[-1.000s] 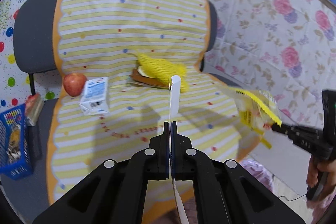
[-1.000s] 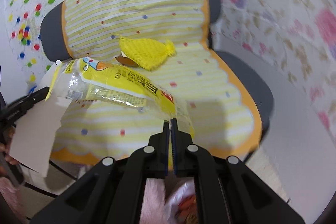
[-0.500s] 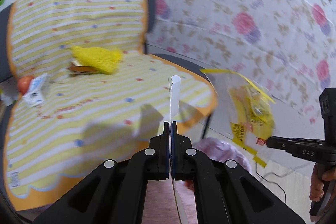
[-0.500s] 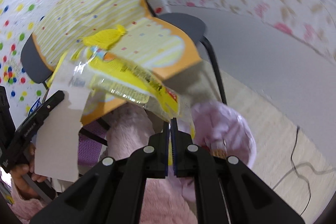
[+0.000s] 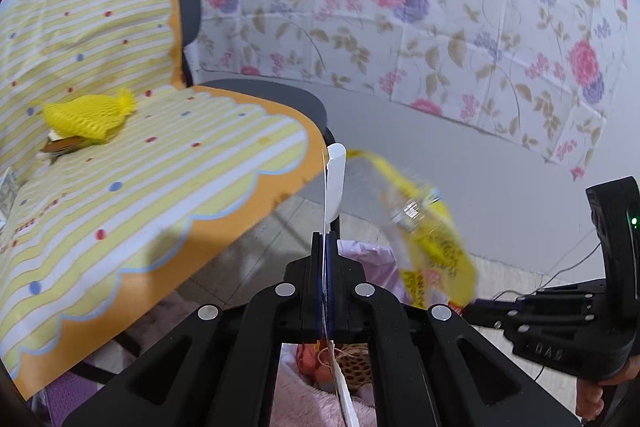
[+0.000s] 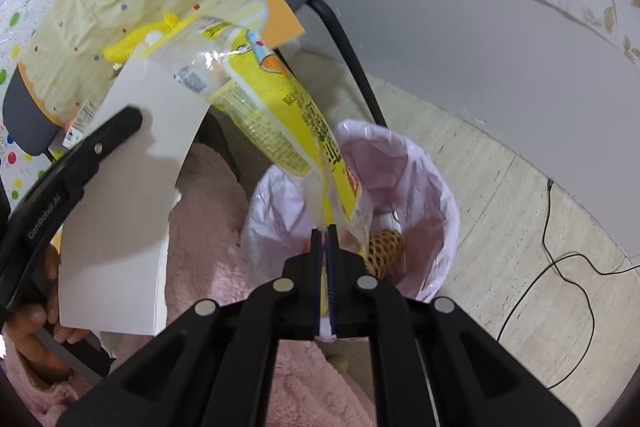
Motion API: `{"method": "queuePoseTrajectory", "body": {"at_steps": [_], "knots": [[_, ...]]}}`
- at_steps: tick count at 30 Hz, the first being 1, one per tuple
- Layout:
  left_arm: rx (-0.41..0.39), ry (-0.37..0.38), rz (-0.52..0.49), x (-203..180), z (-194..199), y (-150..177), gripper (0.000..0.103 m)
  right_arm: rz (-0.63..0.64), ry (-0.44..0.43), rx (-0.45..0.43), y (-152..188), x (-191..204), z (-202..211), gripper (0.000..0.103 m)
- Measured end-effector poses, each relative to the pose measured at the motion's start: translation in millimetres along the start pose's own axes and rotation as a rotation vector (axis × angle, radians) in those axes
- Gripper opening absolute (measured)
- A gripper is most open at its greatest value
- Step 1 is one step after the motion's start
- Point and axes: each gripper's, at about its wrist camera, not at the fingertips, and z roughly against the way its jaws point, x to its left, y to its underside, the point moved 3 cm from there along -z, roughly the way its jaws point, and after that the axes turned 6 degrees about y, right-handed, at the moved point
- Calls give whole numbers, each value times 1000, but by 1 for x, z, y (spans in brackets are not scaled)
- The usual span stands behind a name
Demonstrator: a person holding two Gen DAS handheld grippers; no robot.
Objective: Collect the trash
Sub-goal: 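Carry the card and bag over the trash bin and open both tools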
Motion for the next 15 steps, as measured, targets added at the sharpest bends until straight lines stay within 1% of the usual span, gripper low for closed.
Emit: {"method": "queuePoseTrajectory", "body": {"at_steps": [2,3,4,5,6,7,8,9,10,12,14,15], "knots": [[13,11,2,-2,-7,0,5,3,-4,13,1,0,-5,5],[16,12,3,-2,-10,0,5,10,-3,21,1,0,-8,11],[21,15,2,-3,-13,0,5,14,-3,25,1,1,-9,14],[28,22,0,-3,-16,0,9,16,4,22,0,1,-10,25],[30,21,-2,-4,-17,0,20,21,16,16,-1,1,-10,34],[32,14,-5,-3,-18,0,26,30,29,3,-2,2,-8,37],[29,6,-3,-1,-18,0,36,38,39,-9,-3,2,-7,38],[27,3,2,1,-16,0,41,47,50,-20,-4,3,-4,38],[25,-6,11,6,-12,-1,43,52,56,-31,-6,2,-2,38],[16,-22,24,13,-5,-4,50,63,67,-68,-10,3,9,38],[2,-62,46,25,10,-5,58,87,93,-123,-17,5,25,38],[-3,-91,57,33,18,-6,58,105,106,-155,-21,8,34,38]]}}
